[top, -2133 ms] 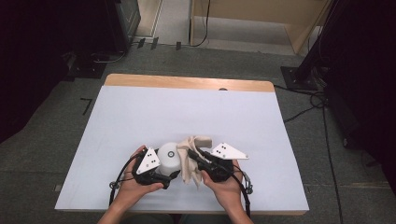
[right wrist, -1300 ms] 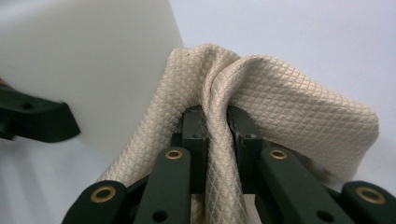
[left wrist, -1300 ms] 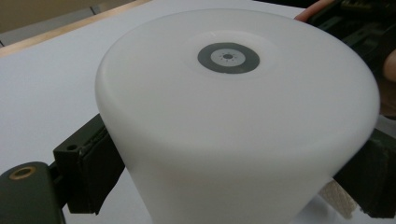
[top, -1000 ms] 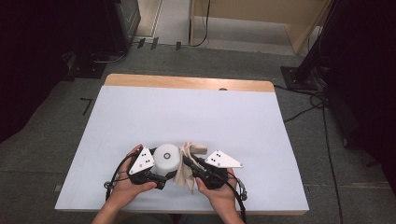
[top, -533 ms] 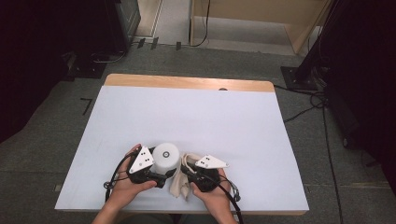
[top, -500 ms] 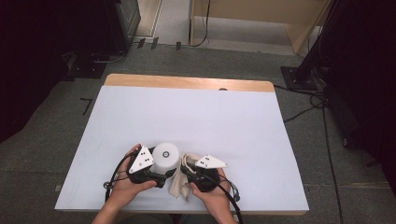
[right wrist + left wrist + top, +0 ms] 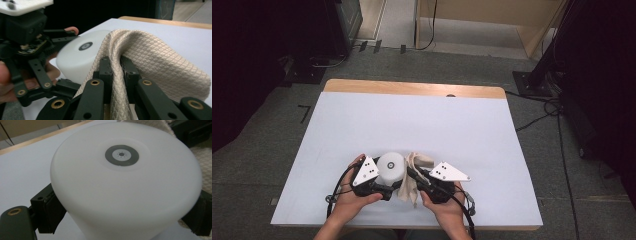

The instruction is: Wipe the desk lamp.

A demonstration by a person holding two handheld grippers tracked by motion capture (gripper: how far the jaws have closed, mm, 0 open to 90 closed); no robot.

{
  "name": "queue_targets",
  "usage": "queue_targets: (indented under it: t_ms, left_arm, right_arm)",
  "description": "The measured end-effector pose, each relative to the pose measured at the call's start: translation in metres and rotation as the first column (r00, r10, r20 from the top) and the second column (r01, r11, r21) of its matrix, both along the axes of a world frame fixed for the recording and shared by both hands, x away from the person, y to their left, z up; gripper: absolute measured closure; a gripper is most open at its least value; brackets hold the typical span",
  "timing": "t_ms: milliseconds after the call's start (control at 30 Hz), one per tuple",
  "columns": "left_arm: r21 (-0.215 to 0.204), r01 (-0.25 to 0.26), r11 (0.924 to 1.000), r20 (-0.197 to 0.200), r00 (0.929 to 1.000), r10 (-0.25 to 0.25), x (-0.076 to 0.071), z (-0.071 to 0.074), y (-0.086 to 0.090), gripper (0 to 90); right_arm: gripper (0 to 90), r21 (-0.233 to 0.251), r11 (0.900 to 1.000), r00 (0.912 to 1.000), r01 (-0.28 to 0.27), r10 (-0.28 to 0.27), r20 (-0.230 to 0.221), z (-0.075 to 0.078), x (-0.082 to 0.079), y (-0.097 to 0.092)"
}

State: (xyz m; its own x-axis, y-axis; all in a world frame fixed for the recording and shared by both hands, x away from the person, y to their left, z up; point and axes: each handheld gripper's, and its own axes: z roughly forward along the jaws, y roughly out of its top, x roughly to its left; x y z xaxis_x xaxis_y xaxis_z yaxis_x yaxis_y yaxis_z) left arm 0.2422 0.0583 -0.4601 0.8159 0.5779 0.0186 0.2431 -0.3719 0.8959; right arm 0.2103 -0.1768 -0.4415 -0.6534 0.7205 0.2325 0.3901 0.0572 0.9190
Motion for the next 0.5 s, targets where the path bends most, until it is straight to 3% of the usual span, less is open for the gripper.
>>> queue_targets:
  t_ms: [100,133,200,400,500]
  left_arm:
    - [0.011,0.000,0.9999,0.001,1.0000,0.000,0.000,-0.001,-0.001,8.4]
    - [0.007,0.001,1.0000,-0.002,1.0000,-0.001,0.000,-0.002,0.000,8.4]
    - [0.008,0.002,1.0000,-0.003,1.0000,-0.002,0.001,-0.002,0.001,8.4]
    - [-0.005,-0.003,1.0000,-0.001,1.0000,0.003,0.001,-0.004,0.003,8.4]
    - [-0.006,-0.002,1.0000,-0.002,1.0000,0.002,0.001,-0.004,0.003,8.5]
  right_arm:
    - [81.4,-0.012,0.9999,0.9996,0.011,-0.012,-0.026,-0.007,0.003,-0.001]
    - [81.4,-0.030,0.9994,0.9975,0.015,-0.017,-0.068,-0.018,0.006,0.000]
    - [81.3,-0.050,0.9987,0.9958,0.011,-0.015,-0.090,-0.025,0.009,0.002]
    - [81.2,-0.094,0.9956,0.9850,0.005,-0.022,-0.171,-0.043,0.014,0.006]
    - [81.1,-0.092,0.9958,0.9795,0.007,-0.025,-0.200,-0.048,0.015,0.007]
